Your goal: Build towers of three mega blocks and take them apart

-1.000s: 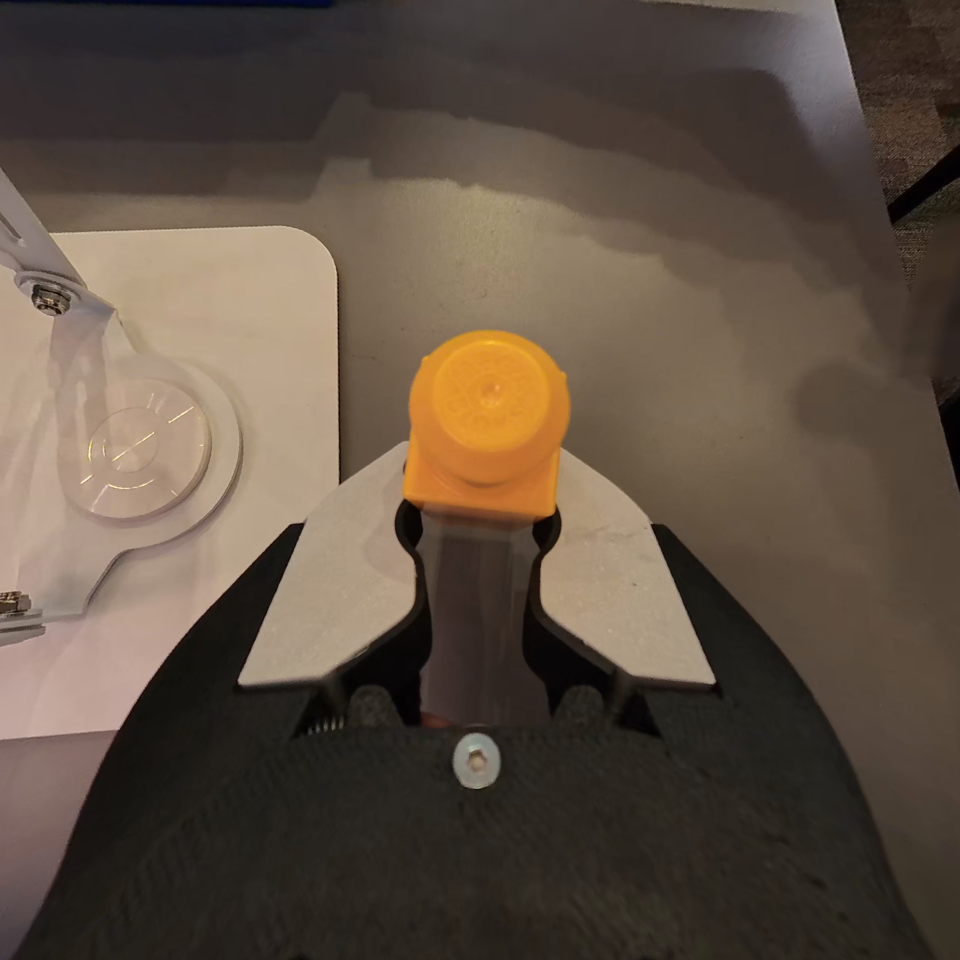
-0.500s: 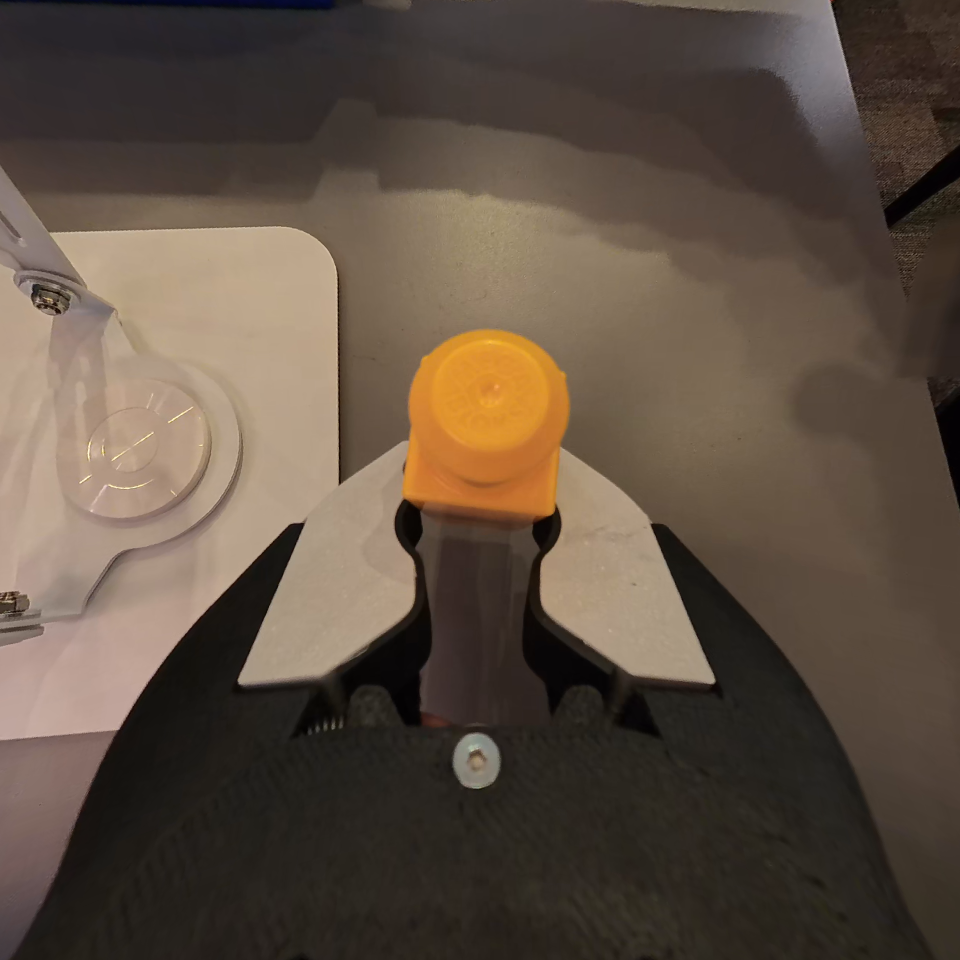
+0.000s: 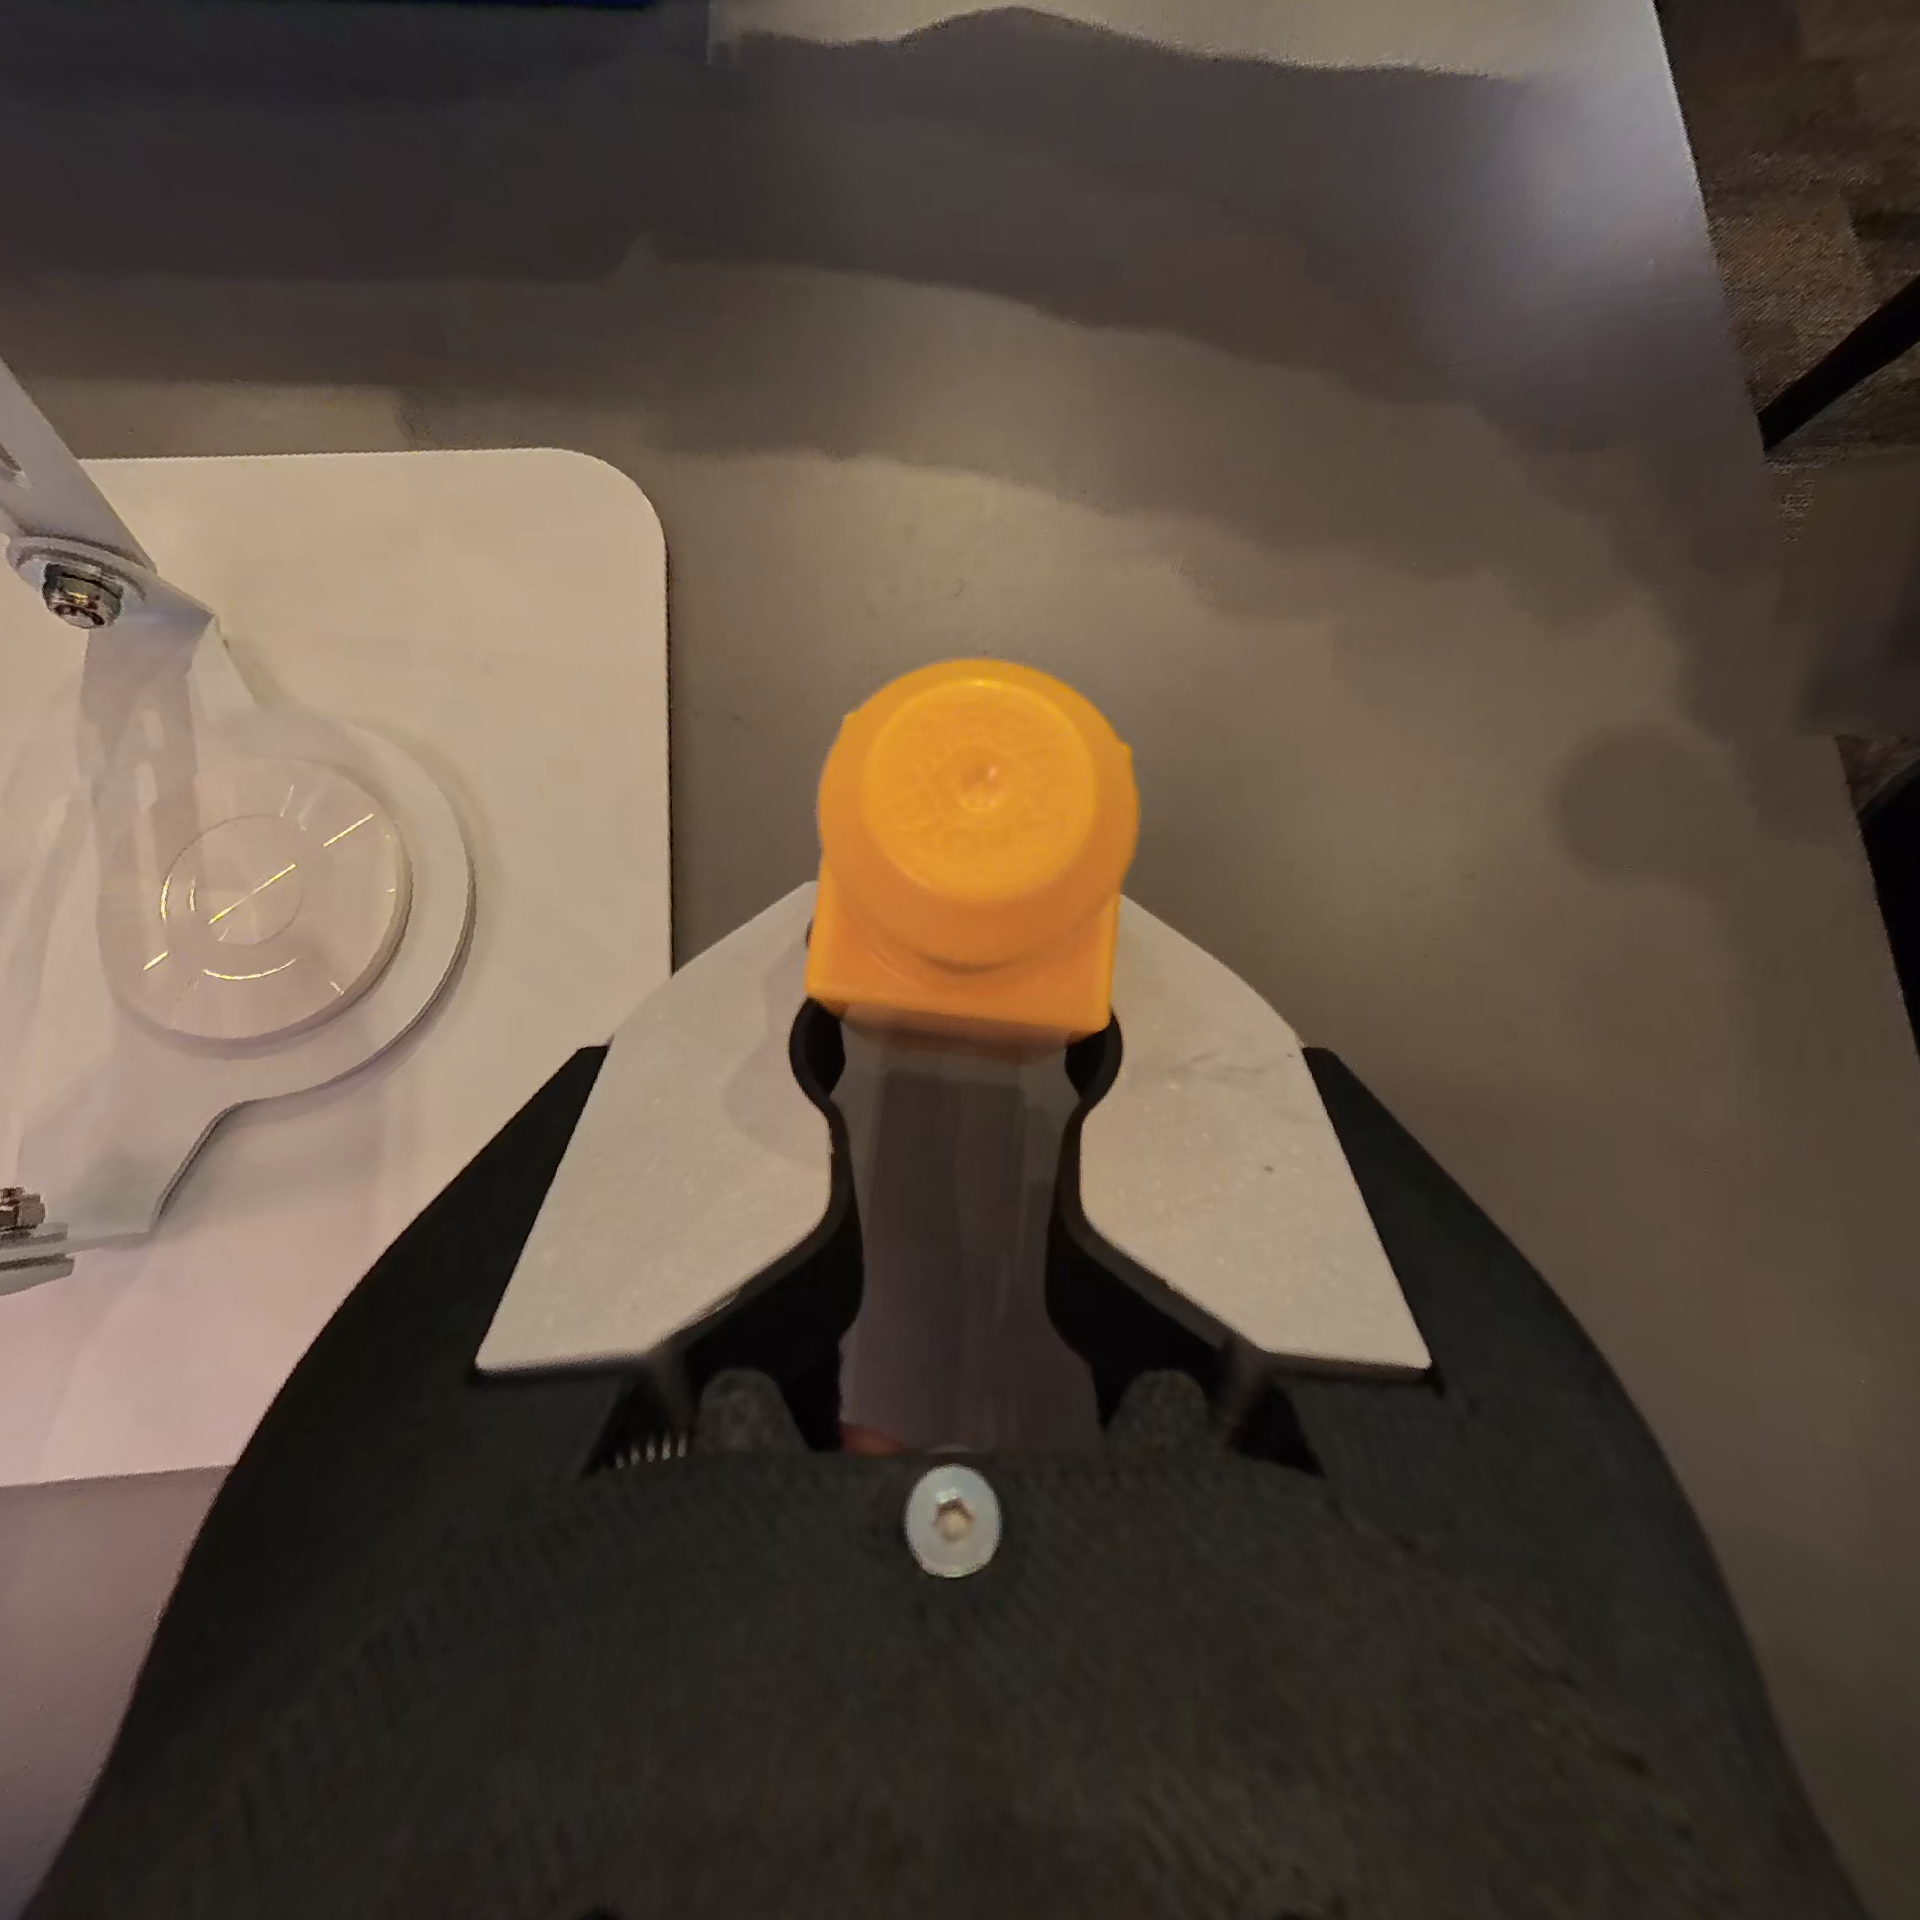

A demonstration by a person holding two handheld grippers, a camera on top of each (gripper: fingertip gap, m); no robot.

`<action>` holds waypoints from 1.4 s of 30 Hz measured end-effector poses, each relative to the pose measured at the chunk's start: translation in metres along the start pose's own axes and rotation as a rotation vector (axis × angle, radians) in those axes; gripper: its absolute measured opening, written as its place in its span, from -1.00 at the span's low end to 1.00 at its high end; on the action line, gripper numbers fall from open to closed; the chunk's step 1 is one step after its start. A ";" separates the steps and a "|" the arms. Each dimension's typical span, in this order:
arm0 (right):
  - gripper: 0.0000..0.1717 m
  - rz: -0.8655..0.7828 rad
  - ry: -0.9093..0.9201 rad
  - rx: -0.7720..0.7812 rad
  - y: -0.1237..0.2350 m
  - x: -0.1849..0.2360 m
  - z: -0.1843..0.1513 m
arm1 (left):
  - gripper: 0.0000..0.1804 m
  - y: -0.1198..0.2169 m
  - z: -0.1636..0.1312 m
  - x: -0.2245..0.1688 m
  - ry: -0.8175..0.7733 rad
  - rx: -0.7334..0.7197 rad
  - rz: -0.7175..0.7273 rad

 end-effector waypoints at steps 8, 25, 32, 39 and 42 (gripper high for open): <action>-0.70 -0.017 0.008 -0.071 0.000 0.000 0.006 | -0.56 -0.001 -0.001 0.001 0.006 0.001 -0.005; -0.70 -0.028 -0.169 -0.531 0.021 -0.004 -0.002 | -0.56 -0.001 0.001 0.000 0.003 -0.004 -0.005; -0.70 0.013 -0.208 -0.566 0.024 -0.004 -0.007 | -0.56 -0.003 0.001 0.000 0.006 -0.007 -0.010; -0.69 -0.021 -0.221 -0.580 0.018 -0.003 -0.010 | -0.56 -0.003 0.001 0.000 0.006 -0.008 -0.012; -0.69 -0.033 -0.215 -0.551 0.016 -0.004 -0.013 | -0.56 -0.004 0.001 0.000 0.006 -0.008 -0.013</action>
Point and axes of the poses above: each gripper's, where its closed fingertips meet, y back along the fingers, z out of its top, x = y × z across the jaws, the point moved 8 cm from there along y, back along the fingers, and after that the axes turned 3 degrees about -y, right-handed, at the moved point
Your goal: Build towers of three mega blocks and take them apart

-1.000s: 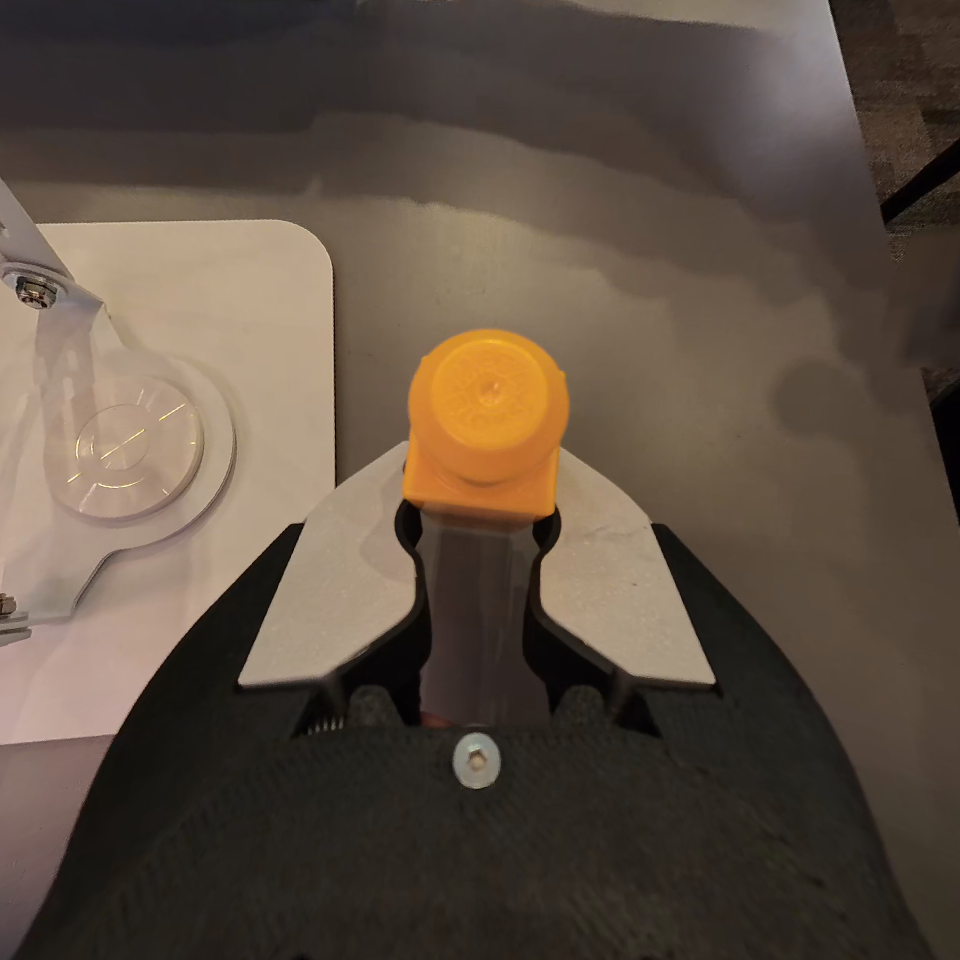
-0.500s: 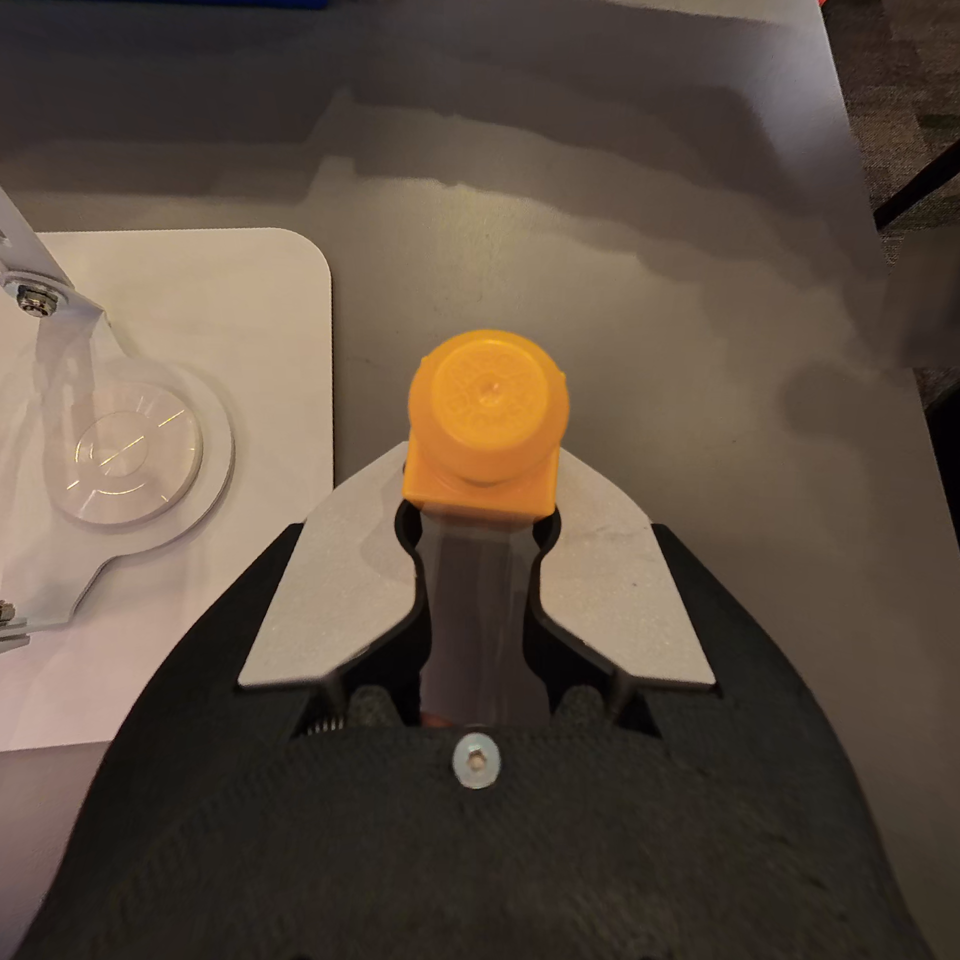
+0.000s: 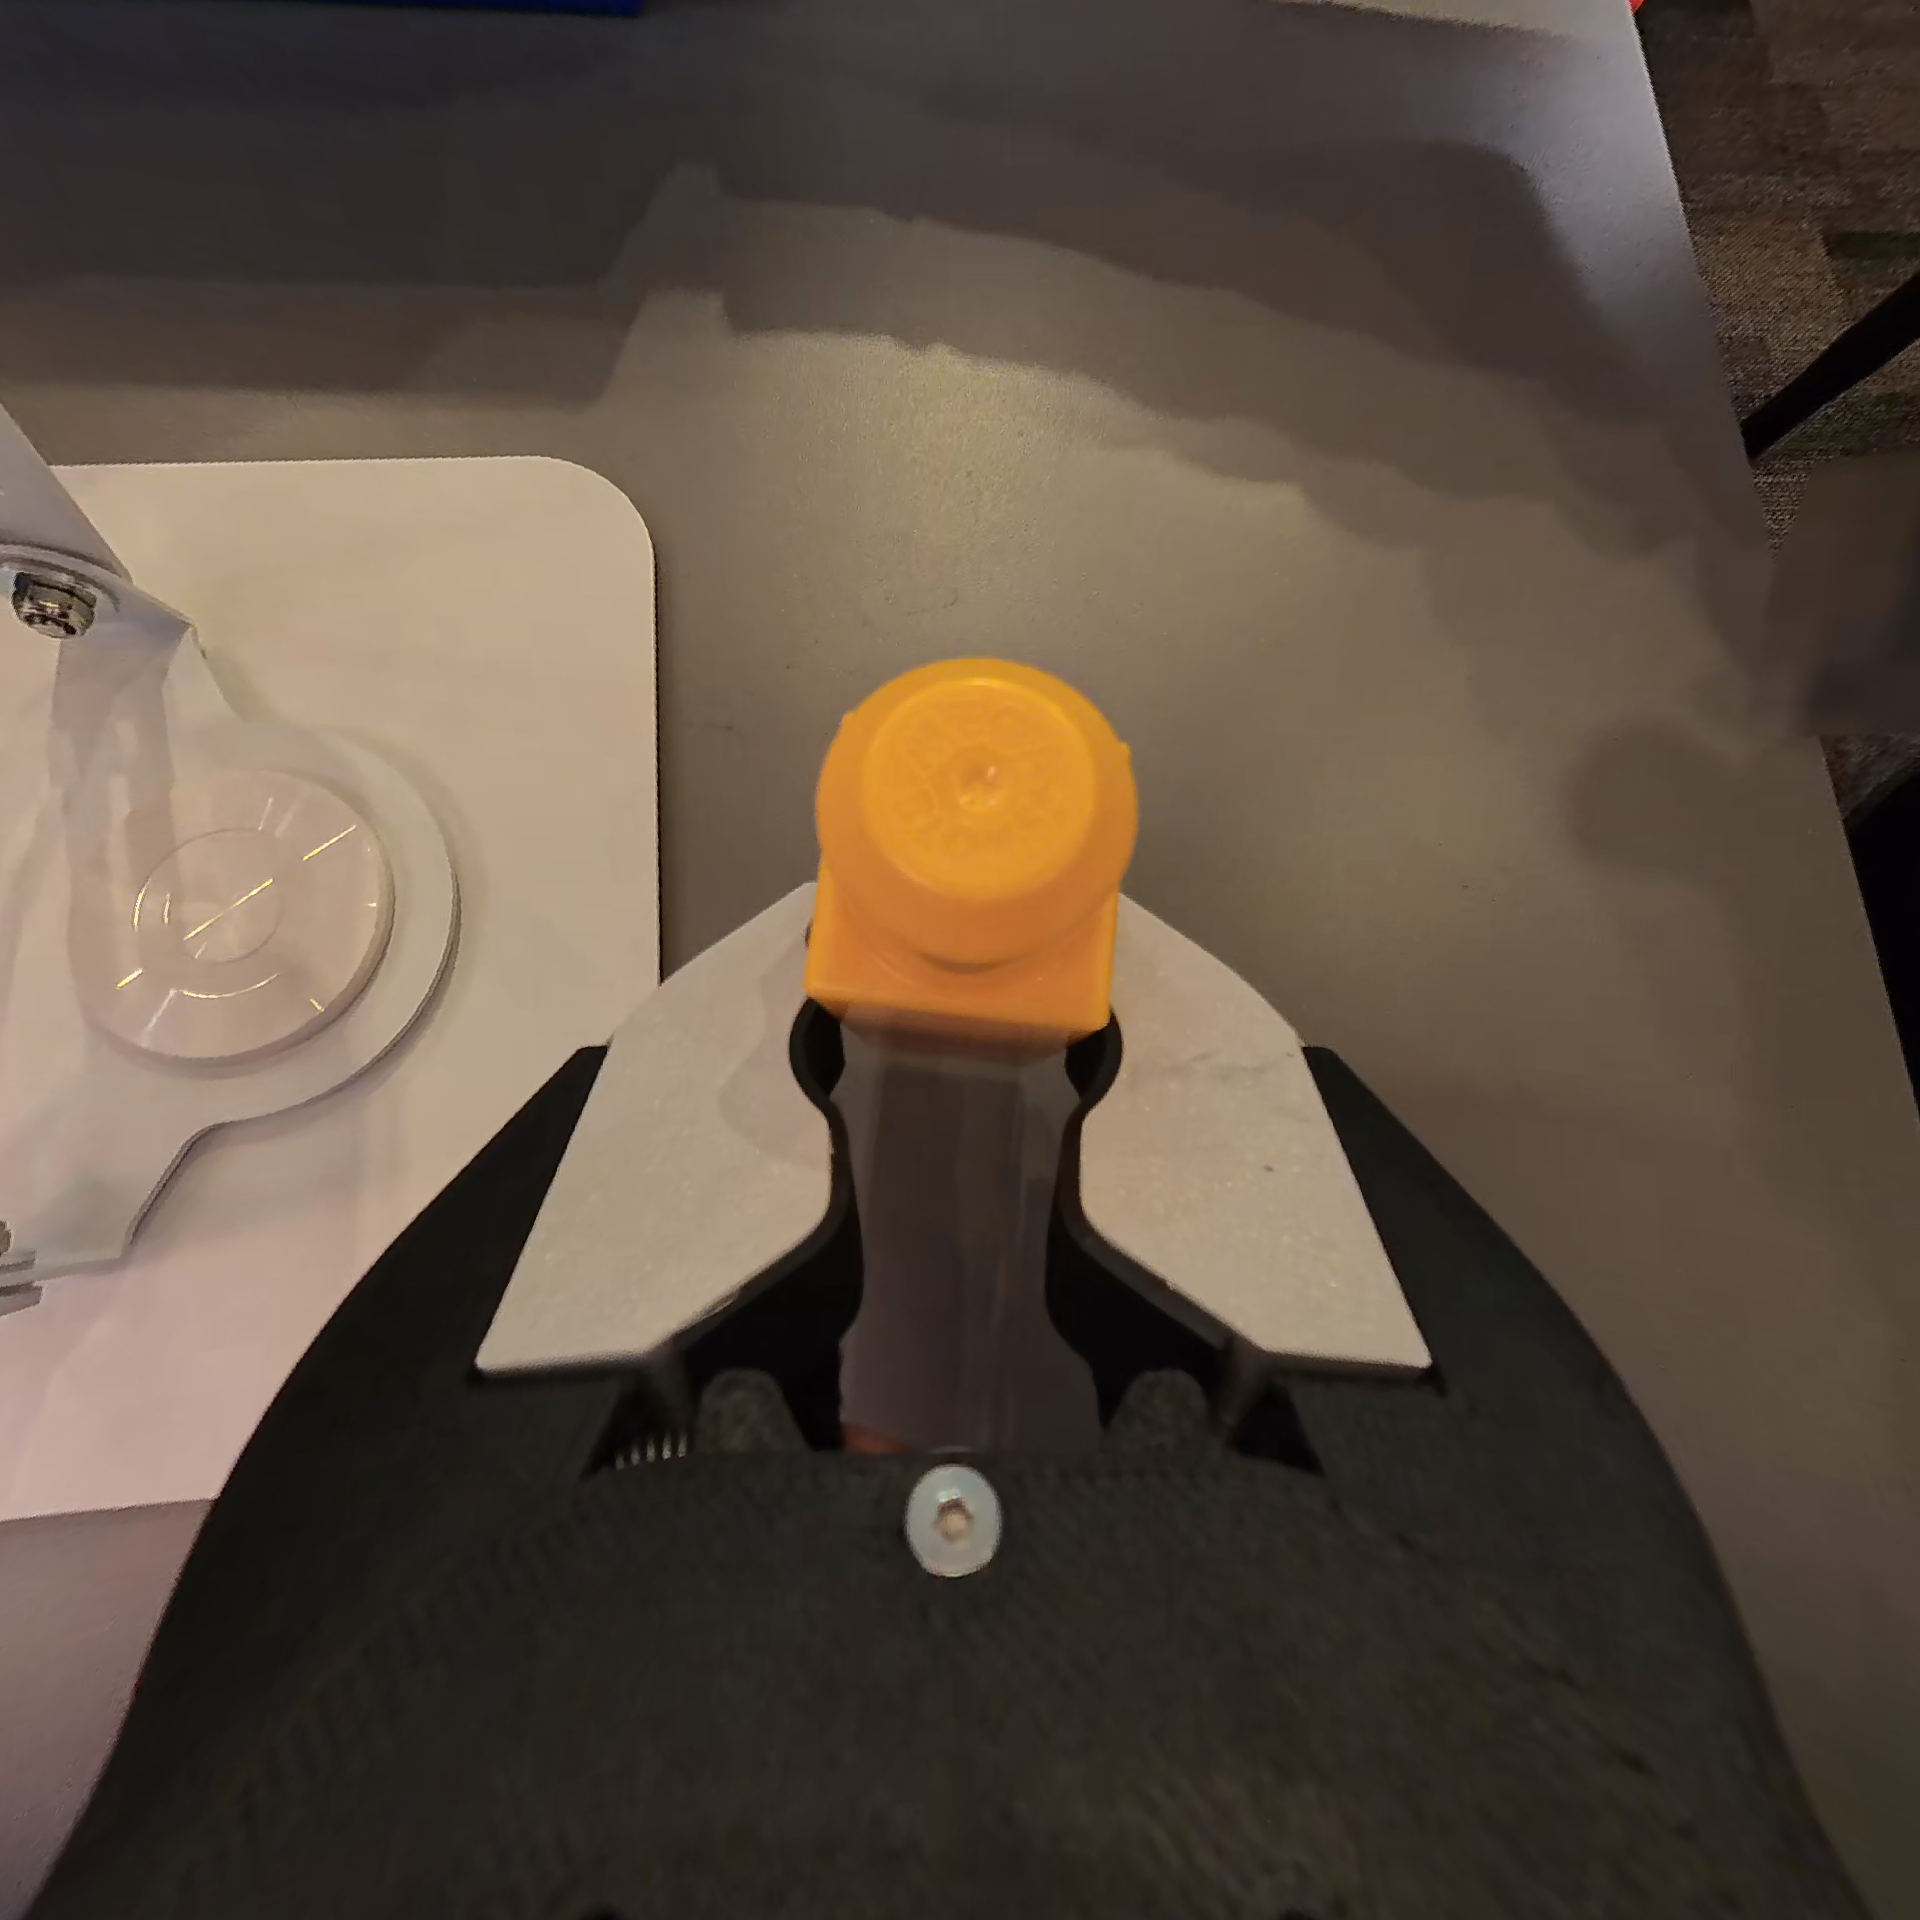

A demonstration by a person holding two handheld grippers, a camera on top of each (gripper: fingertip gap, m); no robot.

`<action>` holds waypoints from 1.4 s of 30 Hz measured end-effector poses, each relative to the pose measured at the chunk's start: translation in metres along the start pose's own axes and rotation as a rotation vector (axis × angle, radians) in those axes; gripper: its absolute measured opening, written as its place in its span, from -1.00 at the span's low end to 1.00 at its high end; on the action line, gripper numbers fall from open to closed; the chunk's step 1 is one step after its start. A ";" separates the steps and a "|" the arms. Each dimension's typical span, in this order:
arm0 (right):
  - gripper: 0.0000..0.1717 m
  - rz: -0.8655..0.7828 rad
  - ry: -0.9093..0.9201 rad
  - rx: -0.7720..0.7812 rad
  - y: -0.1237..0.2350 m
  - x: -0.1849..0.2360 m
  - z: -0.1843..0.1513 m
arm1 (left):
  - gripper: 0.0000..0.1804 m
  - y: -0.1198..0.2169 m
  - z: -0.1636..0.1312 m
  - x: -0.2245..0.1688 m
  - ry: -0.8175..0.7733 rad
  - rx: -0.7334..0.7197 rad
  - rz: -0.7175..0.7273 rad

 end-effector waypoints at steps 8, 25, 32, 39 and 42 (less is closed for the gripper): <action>-0.70 0.019 0.057 0.063 0.006 0.002 -0.006 | -0.56 -0.002 0.000 0.000 0.000 0.003 -0.006; -0.71 -0.058 0.131 0.181 0.007 0.003 -0.006 | -0.56 -0.002 0.001 -0.001 -0.001 0.000 -0.008; -0.72 -0.130 0.083 0.203 0.000 -0.012 0.002 | -0.56 -0.002 0.001 0.000 0.001 0.000 -0.008; -0.70 -0.169 0.075 0.202 -0.007 -0.023 0.009 | -0.56 0.000 0.002 0.000 0.002 -0.016 -0.004; -0.51 -0.108 0.050 0.126 0.009 -0.017 0.014 | -0.56 0.001 0.004 0.000 0.000 -0.026 0.004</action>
Point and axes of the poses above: each gripper's, where its closed fingertips meet, y back along the fingers, z out of its top, x = y × z across the jaws, the point moved 8 cm from there along y, back along the fingers, and after that the axes turned 3 degrees about -y, right-handed, at the moved point
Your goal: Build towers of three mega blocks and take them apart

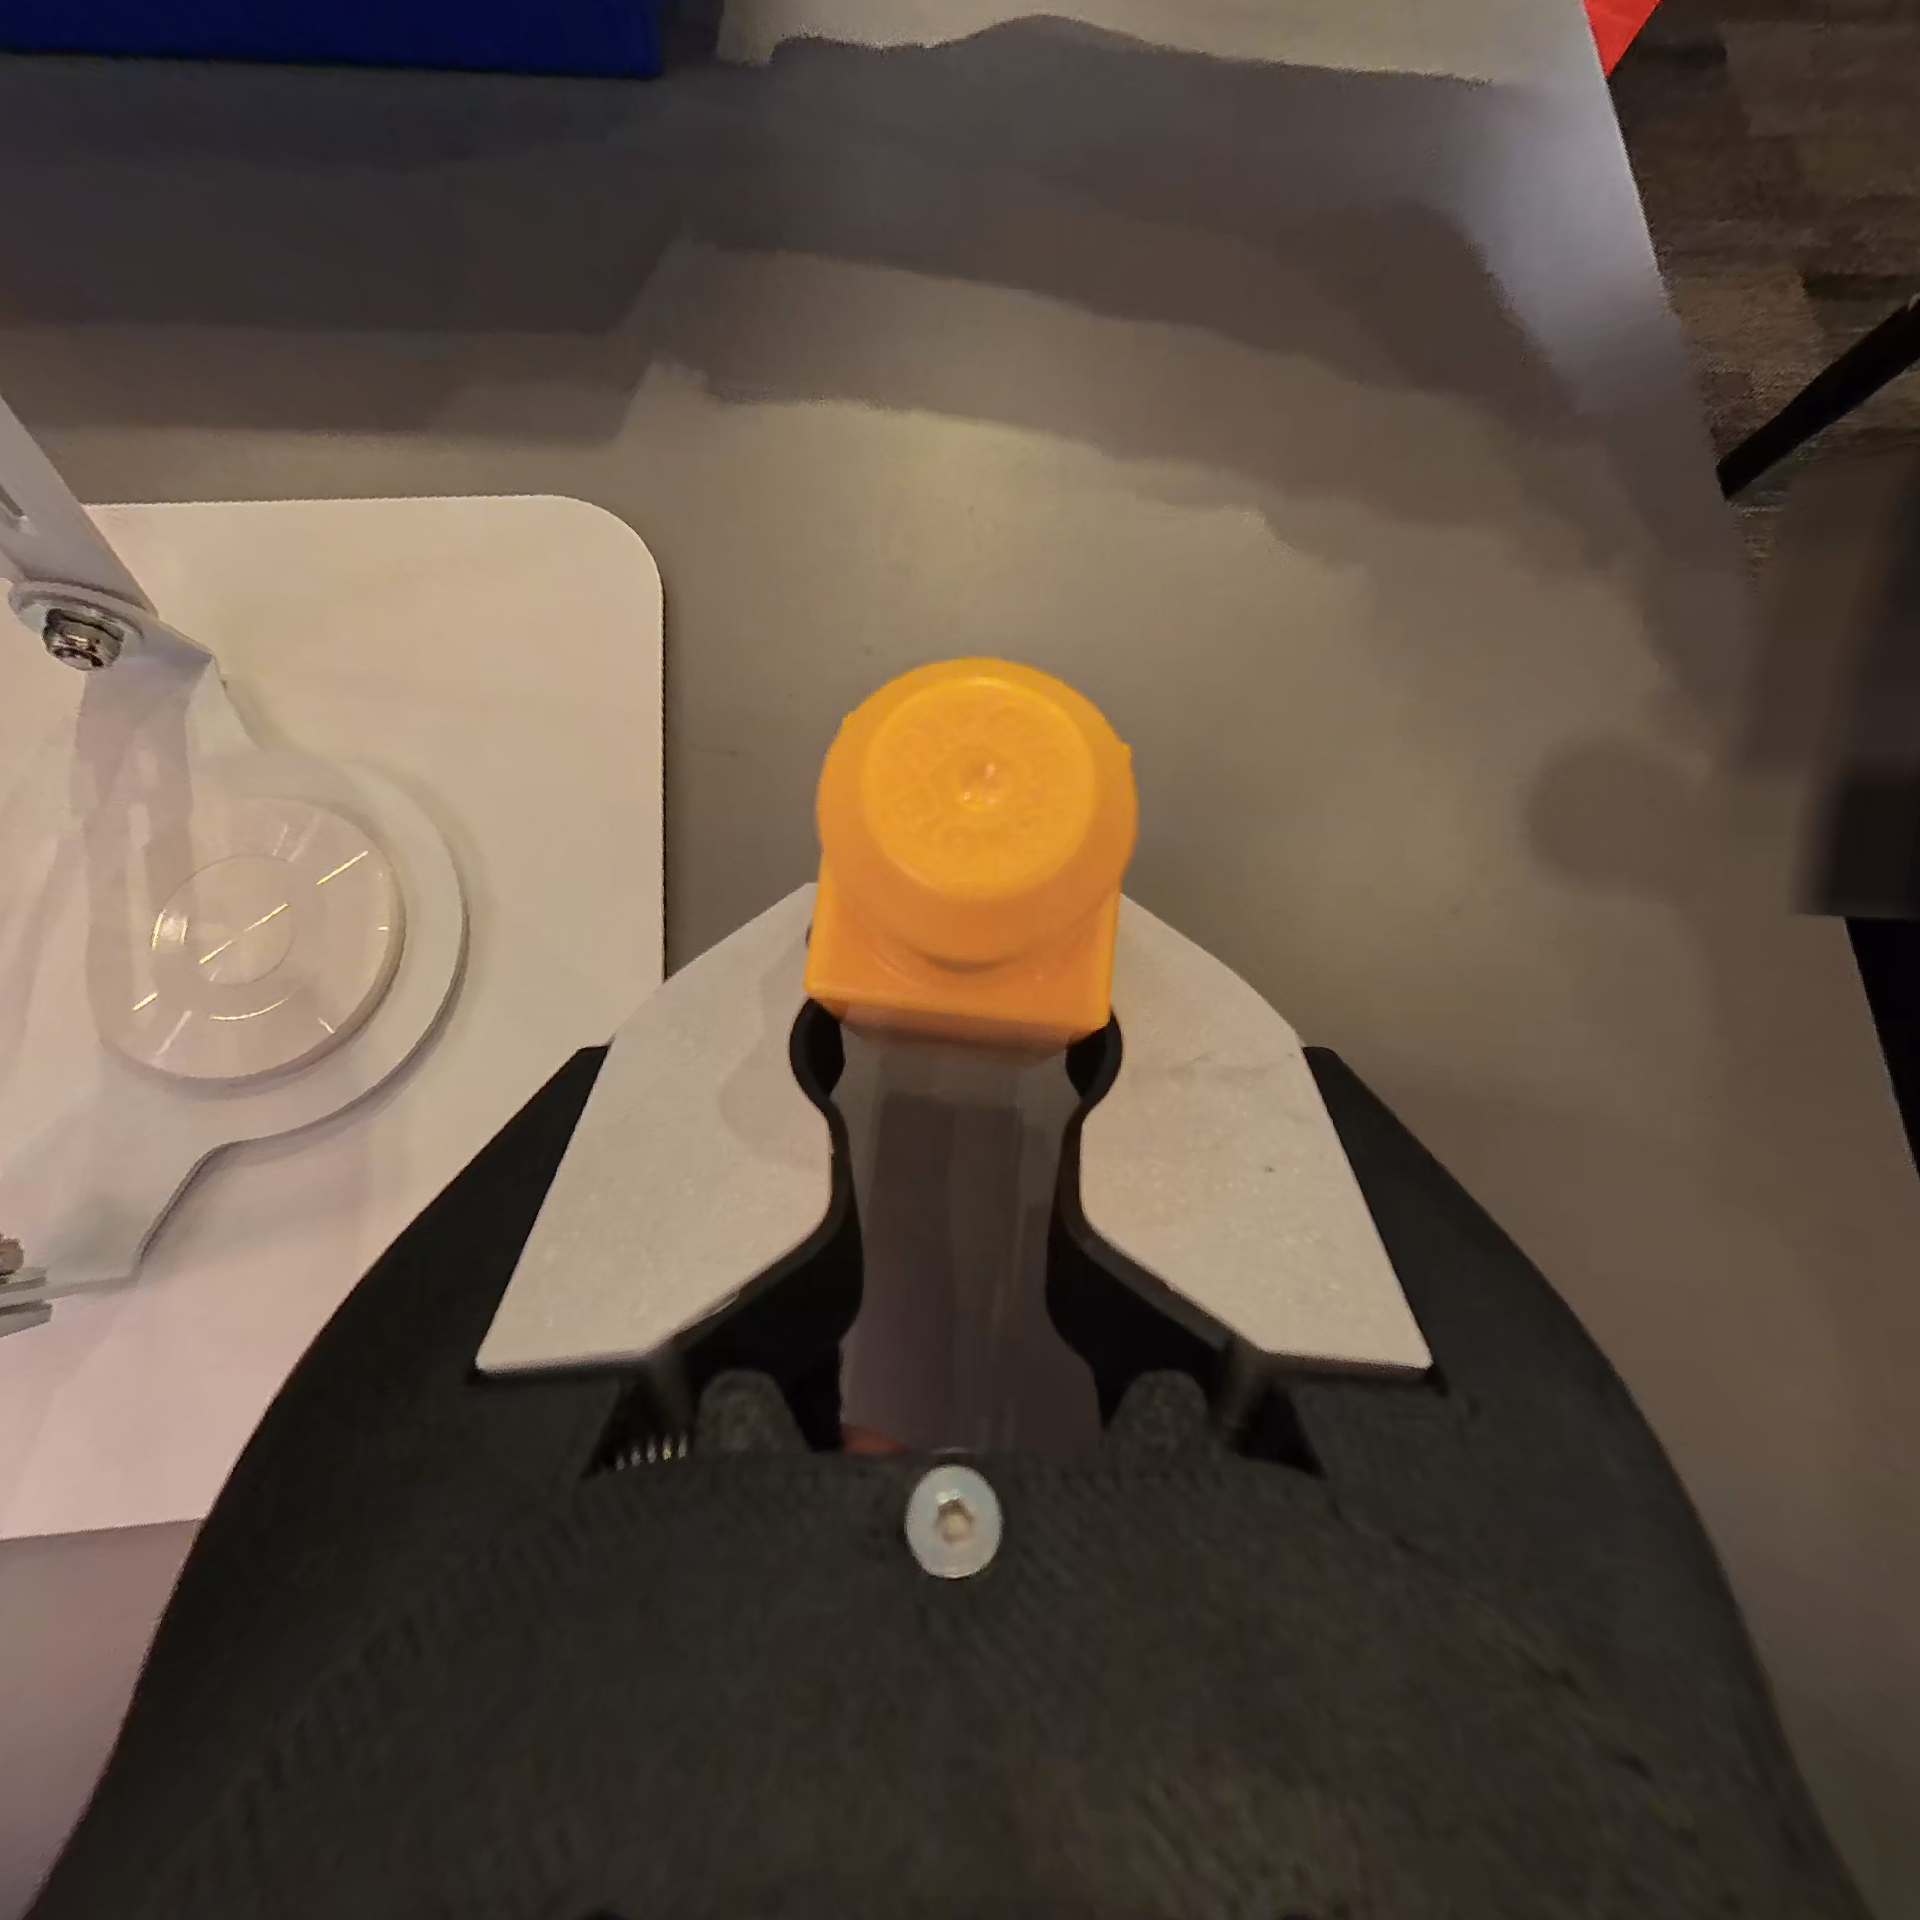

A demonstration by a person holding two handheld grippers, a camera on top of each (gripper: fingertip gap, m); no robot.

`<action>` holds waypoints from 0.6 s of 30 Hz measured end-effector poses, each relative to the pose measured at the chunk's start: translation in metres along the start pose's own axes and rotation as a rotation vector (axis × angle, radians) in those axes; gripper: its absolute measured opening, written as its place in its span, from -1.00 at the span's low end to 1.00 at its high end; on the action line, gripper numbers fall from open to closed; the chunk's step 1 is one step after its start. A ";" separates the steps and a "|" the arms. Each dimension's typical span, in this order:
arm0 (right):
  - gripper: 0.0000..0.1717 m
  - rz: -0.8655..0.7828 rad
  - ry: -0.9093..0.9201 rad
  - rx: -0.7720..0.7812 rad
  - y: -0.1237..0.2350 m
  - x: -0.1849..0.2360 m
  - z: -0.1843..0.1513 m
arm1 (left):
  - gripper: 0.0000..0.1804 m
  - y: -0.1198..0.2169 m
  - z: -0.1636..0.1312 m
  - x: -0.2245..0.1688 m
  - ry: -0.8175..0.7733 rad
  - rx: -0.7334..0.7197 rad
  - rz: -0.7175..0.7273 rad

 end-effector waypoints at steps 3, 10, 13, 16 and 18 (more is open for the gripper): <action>-0.47 0.014 0.041 -0.087 0.034 0.009 0.001 | -0.56 0.002 0.002 0.000 -0.004 -0.017 0.013; -0.55 0.334 0.367 -0.315 0.163 0.115 -0.020 | -0.56 0.005 0.008 -0.001 -0.023 -0.034 0.050; -0.54 0.588 0.466 -0.274 0.190 0.180 -0.046 | -0.56 0.005 0.012 -0.002 -0.042 -0.015 0.100; -0.51 0.791 0.578 -0.251 0.198 0.239 -0.070 | -0.56 0.003 0.017 -0.007 -0.052 -0.004 0.098; -0.47 0.827 0.644 -0.254 0.198 0.270 -0.081 | -0.56 0.000 0.019 -0.009 -0.071 0.046 0.122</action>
Point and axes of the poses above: each gripper's, where its closed fingertips meet, y back along the fingers, z out of its top, x = y × z across the jaws, the point moved 8 cm from there along y, back along the fingers, and after that the axes turned 3 degrees about -y, right-handed, at the moved point
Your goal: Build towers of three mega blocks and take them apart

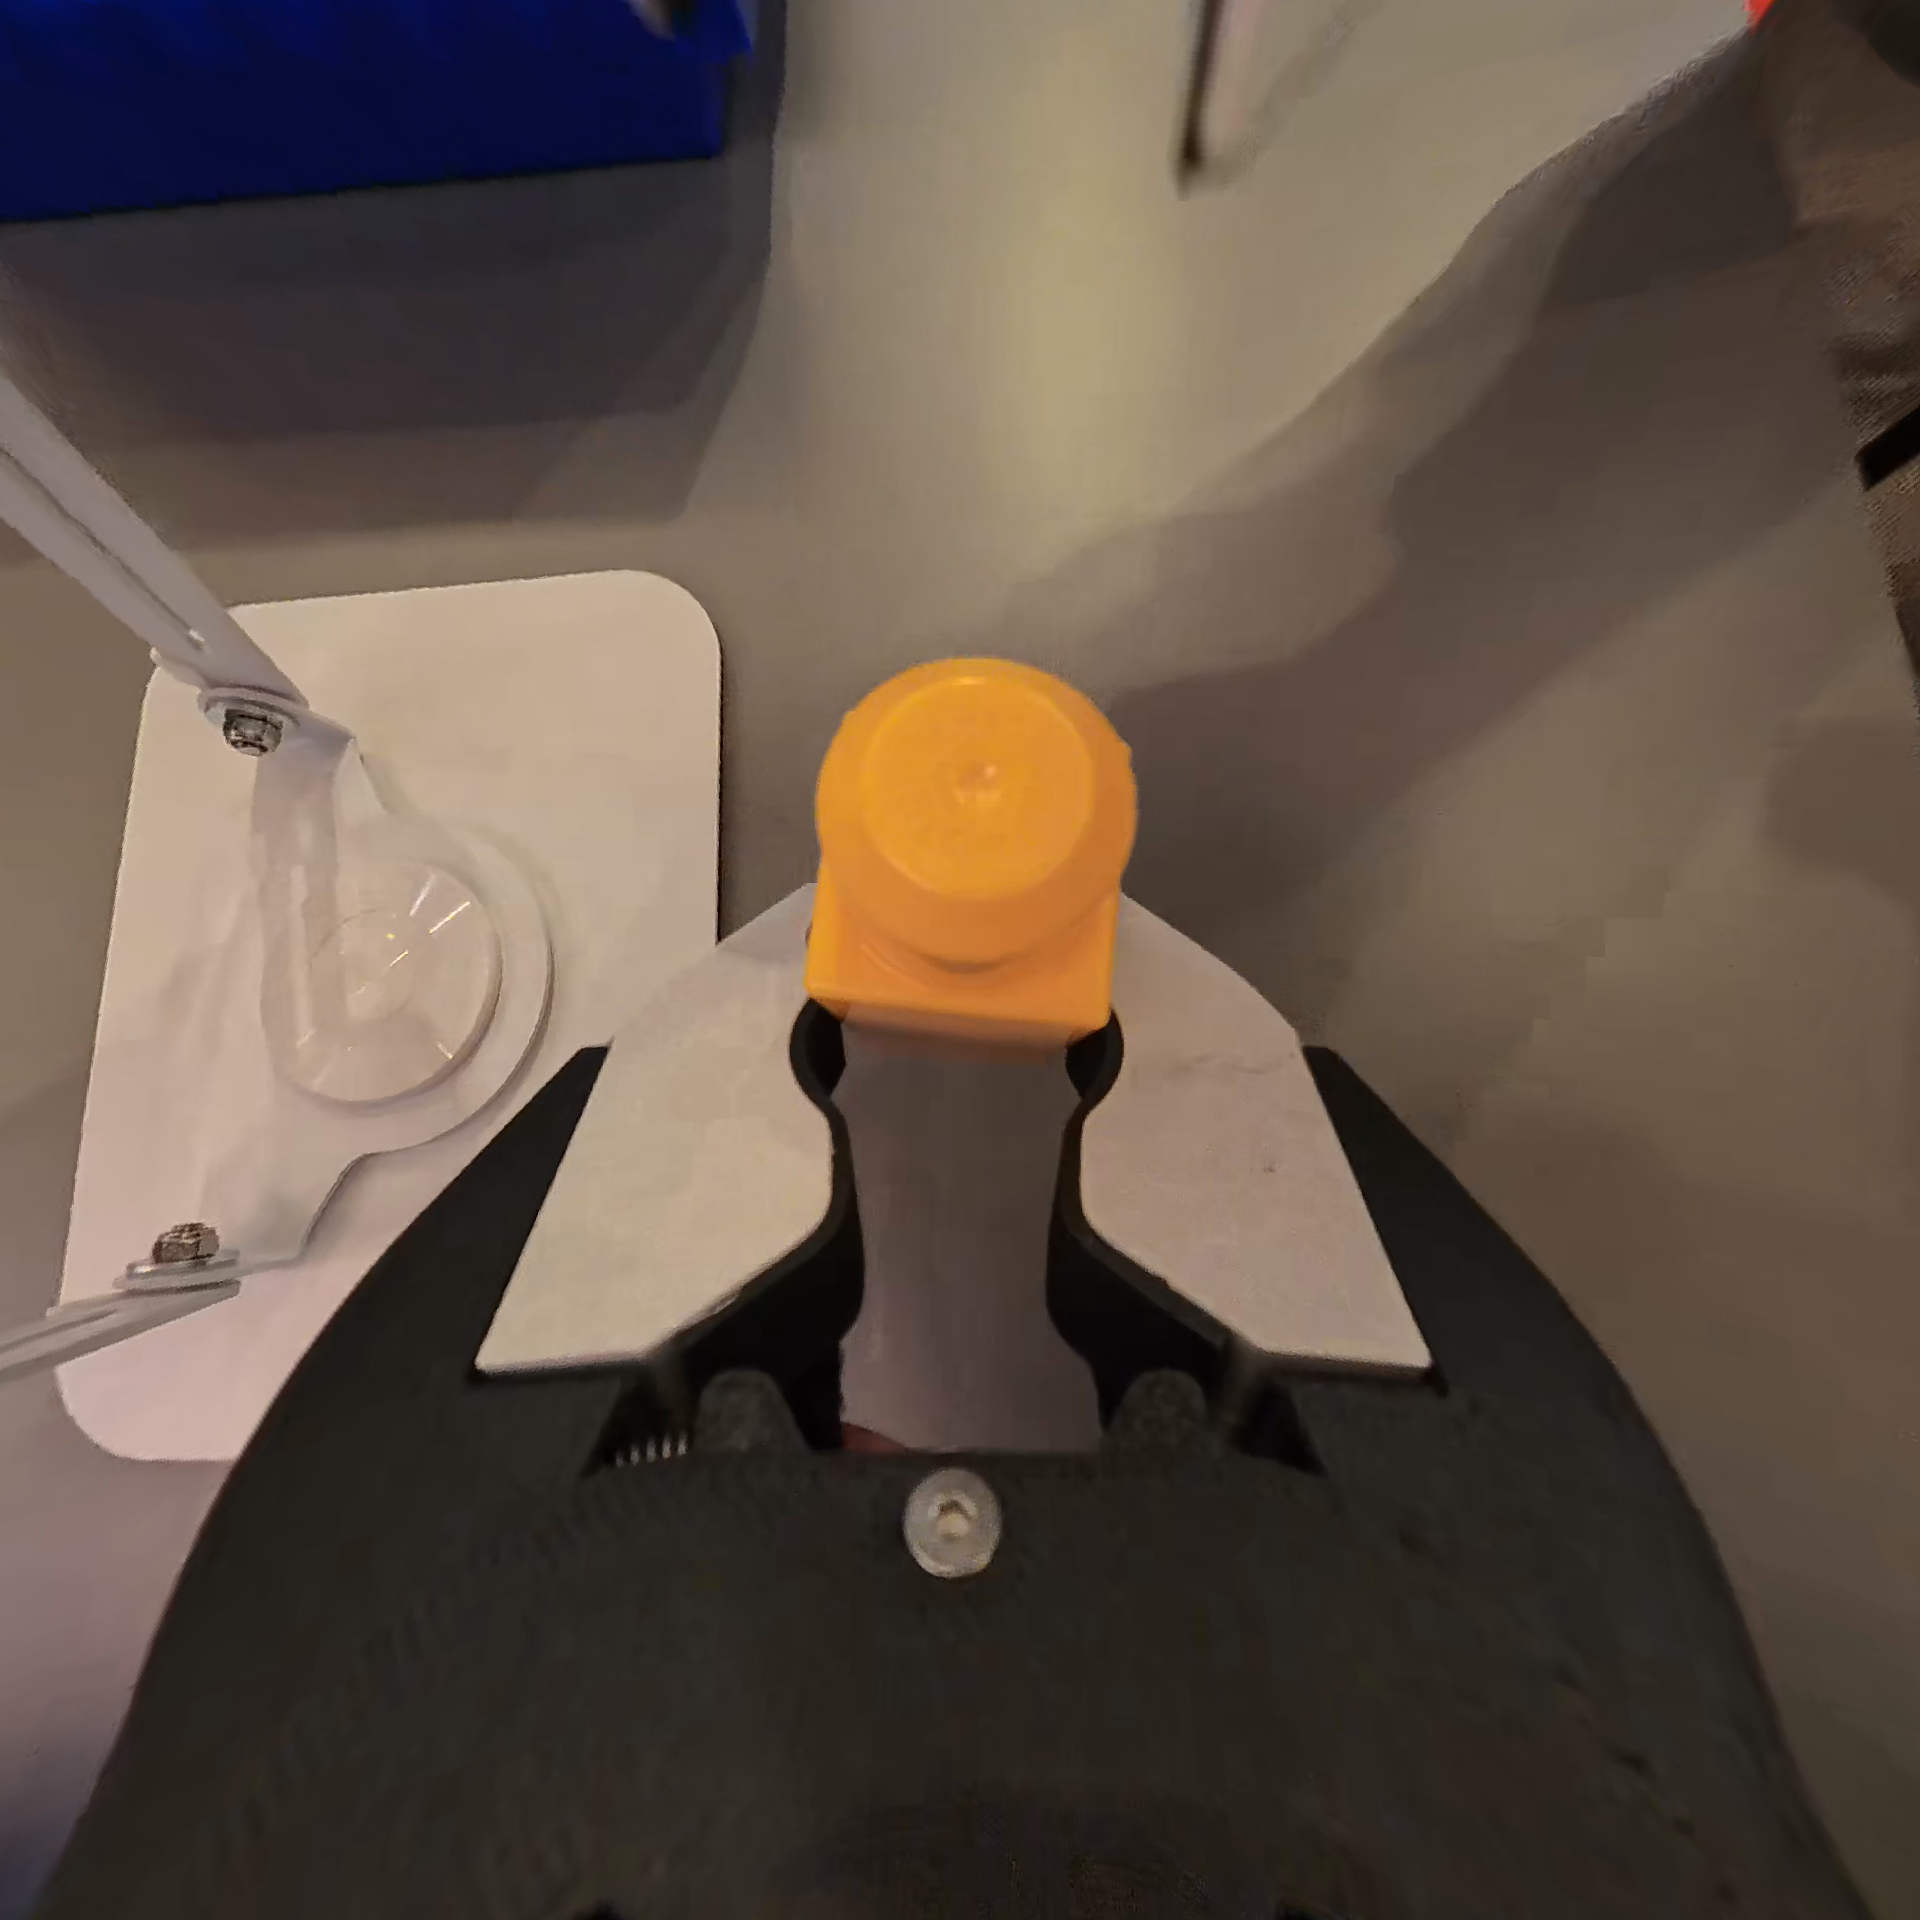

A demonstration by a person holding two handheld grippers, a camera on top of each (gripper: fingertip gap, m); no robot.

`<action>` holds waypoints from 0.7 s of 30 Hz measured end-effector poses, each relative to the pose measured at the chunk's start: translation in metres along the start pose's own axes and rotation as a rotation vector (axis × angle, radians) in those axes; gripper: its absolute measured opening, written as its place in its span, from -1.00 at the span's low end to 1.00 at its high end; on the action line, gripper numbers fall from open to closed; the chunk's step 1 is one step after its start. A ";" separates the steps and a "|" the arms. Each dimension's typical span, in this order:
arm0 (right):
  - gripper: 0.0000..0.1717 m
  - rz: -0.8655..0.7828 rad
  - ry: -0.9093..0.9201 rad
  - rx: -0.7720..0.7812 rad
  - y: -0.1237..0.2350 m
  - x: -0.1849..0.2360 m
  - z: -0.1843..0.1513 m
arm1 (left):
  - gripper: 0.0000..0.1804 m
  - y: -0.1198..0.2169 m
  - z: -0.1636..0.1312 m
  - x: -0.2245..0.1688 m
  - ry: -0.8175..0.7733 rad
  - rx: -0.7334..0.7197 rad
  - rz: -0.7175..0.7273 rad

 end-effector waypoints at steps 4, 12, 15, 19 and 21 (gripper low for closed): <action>-0.39 0.055 0.100 0.013 -0.032 0.025 0.007 | -0.56 -0.002 0.007 -0.007 -0.016 0.027 -0.009; -0.58 0.083 0.155 0.120 -0.068 0.032 0.002 | -0.56 -0.001 0.008 -0.012 -0.034 0.045 -0.015; -0.57 0.115 0.121 0.013 -0.063 0.029 0.003 | -0.55 0.005 0.012 -0.010 -0.005 -0.044 -0.047; -0.58 0.189 -0.010 -0.241 -0.045 0.016 0.002 | -0.48 0.019 0.016 -0.004 0.024 -0.215 -0.069; -0.58 0.217 -0.050 -0.359 -0.036 0.010 0.000 | -0.46 0.021 0.016 -0.002 0.049 -0.274 -0.102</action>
Point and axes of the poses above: each gripper's, where its closed fingertips meet, y back along the fingers, z out of its top, x = y × z across the jaws, the point moved 8 cm from there along y, back along the fingers, and after that the axes turned 3 degrees about -y, right-handed, at the moved point
